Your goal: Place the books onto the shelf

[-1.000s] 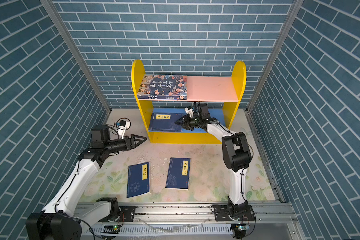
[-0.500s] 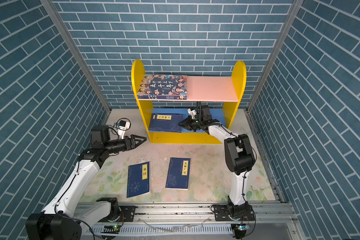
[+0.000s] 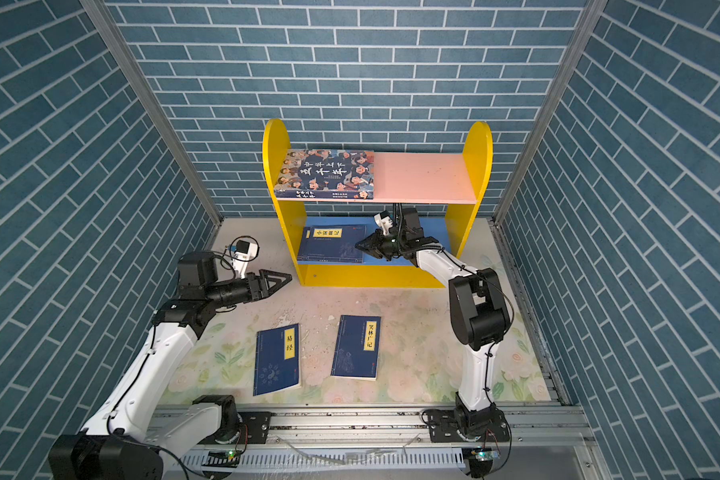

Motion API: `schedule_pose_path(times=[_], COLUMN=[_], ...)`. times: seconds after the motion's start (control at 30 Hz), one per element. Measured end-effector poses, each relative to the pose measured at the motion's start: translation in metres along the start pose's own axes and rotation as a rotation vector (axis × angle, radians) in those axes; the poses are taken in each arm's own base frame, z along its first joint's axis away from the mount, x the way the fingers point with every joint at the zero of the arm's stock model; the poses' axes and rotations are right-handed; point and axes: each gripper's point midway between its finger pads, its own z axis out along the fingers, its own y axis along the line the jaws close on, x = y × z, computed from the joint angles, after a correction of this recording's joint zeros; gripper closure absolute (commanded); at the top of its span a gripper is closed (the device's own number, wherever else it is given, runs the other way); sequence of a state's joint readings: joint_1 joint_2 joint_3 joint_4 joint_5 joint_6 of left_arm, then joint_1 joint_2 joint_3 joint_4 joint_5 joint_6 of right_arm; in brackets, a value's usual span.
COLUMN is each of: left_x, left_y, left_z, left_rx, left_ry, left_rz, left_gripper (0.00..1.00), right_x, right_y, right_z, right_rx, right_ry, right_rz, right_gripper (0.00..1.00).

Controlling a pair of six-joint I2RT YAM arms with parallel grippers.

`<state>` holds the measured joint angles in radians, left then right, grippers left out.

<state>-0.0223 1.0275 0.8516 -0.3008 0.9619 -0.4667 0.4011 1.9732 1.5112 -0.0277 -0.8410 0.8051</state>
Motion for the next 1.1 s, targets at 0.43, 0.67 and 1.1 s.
schedule_pose_path(times=[0.43,0.67,1.1], left_x=[0.002,0.002,0.002], left_y=[0.004,0.005,0.002], left_z=[0.000,0.000,-0.002], left_rx=[-0.006,-0.007,-0.005], left_ry=[0.002,0.001,-0.006], left_rz=[-0.010,-0.011,-0.004], left_gripper=[0.19,0.19,0.18], right_x=[-0.011,-0.009,-0.004], right_y=[0.003,0.006,0.013], right_z=[0.008,0.010,0.026], right_rx=[-0.020,-0.015,-0.013], right_ry=[0.012,0.036,0.073], right_rz=[-0.012,-0.029,-0.036], right_gripper=[1.00,1.00,1.00])
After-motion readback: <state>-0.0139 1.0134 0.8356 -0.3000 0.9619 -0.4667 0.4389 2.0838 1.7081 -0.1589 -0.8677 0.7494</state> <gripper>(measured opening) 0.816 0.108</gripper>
